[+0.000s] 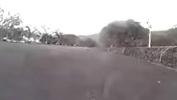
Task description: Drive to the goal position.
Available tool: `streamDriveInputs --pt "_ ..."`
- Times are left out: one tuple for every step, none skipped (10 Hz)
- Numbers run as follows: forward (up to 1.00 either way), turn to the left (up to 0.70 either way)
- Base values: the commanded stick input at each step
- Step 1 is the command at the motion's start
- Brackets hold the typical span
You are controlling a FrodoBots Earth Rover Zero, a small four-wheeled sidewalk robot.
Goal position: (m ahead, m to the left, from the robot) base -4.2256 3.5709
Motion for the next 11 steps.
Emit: streamDriveInputs --pt "0.0 0.45" --pt "0.0 0.45" --pt "0.2 0.4" --pt "0.48 0.33" --pt "0.64 0.29" --pt "0.37 0.35" --pt "0.1 0.42" --pt "0.0 0.45" --pt "0.0 0.45" --pt "0.0 0.45" --pt "0.0 0.45"
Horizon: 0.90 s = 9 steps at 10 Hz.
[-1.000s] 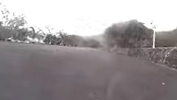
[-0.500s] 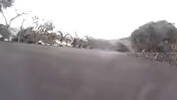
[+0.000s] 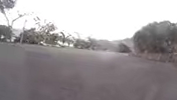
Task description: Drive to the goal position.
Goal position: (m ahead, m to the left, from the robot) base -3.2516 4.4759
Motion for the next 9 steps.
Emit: streamDriveInputs --pt "0.0 0.45" --pt "0.0 0.45" --pt "0.0 0.45" --pt "0.0 0.45" --pt "0.0 0.45" --pt "0.0 0.45" --pt "0.0 0.45" --pt "0.0 0.45" --pt "0.0 0.45"
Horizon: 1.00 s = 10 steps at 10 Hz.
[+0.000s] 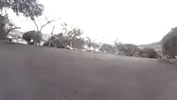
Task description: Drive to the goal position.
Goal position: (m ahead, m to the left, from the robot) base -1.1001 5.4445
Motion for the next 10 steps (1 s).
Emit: streamDriveInputs --pt "0.0 0.45" --pt "0.0 0.45" --pt "0.0 0.45" --pt "0.0 0.45" --pt "0.0 0.45" --pt "0.0 0.45" --pt "0.0 0.45" --pt "0.0 0.45" --pt "0.0 0.45" --pt "0.0 0.45"
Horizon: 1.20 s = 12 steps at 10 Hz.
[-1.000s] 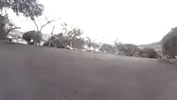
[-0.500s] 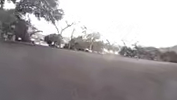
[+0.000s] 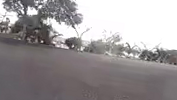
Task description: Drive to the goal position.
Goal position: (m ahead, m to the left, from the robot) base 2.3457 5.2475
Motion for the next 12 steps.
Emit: streamDriveInputs --pt "0.0 0.45" --pt "0.0 0.45" --pt "0.0 0.45" --pt "0.0 0.45" --pt "0.0 0.45" --pt "0.0 0.45" --pt "0.0 0.45" --pt "0.0 0.45" --pt "0.0 0.45" --pt "0.0 0.45" --pt "0.0 0.45" --pt "0.0 0.45"
